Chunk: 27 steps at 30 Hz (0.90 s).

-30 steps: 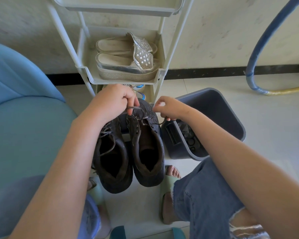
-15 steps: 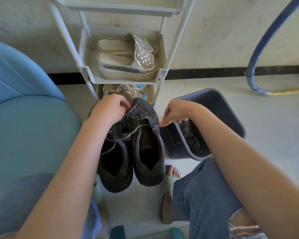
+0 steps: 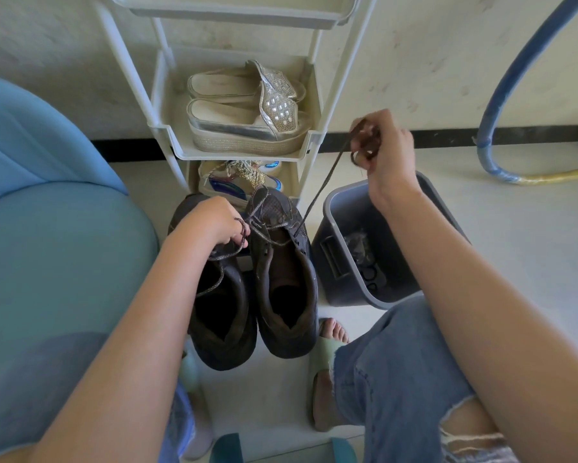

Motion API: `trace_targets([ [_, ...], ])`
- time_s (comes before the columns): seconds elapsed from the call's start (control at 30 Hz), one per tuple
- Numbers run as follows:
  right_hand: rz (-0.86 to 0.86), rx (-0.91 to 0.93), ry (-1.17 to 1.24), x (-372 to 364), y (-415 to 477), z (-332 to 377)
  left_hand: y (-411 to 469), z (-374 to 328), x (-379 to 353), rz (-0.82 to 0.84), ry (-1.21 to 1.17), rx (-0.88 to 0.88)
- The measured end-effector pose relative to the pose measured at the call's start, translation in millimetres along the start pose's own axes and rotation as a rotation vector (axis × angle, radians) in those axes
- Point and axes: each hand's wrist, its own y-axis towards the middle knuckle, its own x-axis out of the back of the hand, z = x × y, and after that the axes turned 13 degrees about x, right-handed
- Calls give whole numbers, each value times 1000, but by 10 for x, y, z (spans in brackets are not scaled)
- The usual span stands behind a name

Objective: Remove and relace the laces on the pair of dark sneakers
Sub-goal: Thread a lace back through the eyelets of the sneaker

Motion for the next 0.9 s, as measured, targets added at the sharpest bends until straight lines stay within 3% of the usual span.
trace_targets([
  [0.13, -222, -4, 425, 3, 12, 116, 3, -9, -36, -20, -26, -67],
  [0.2, -276, 23, 398, 37, 19, 129, -16, -28, -70, -32, -25, -114],
  [0.23, -259, 58, 273, 52, 30, 122, -19, -34, -92, -38, -13, -133],
  [0.33, 69, 134, -477, 48, 17, 27, -19, -56, -164, -64, -41, -175],
  [0.4, 350, 49, -835, 34, -30, -74, -24, -73, -195, -73, -128, -236],
  [0.47, 491, -16, -901, 11, -80, -138, -13, -97, -234, -100, -155, -286],
  [0.57, 496, 4, -984, -49, -89, -175, -26, -116, -282, -130, -109, -293],
  [0.67, 448, 151, -1224, -73, -55, -186, -45, -105, -259, -183, 18, -212],
  [0.73, 472, 279, -1236, -86, -65, -205, -40, -96, -217, -201, 66, -167],
  [0.8, 692, 294, -1152, -100, -105, -250, -35, -73, -192, -134, 88, -110],
  [0.9, 1161, 84, -1217, -118, -220, -374, -17, -45, -241, -17, 205, -3],
])
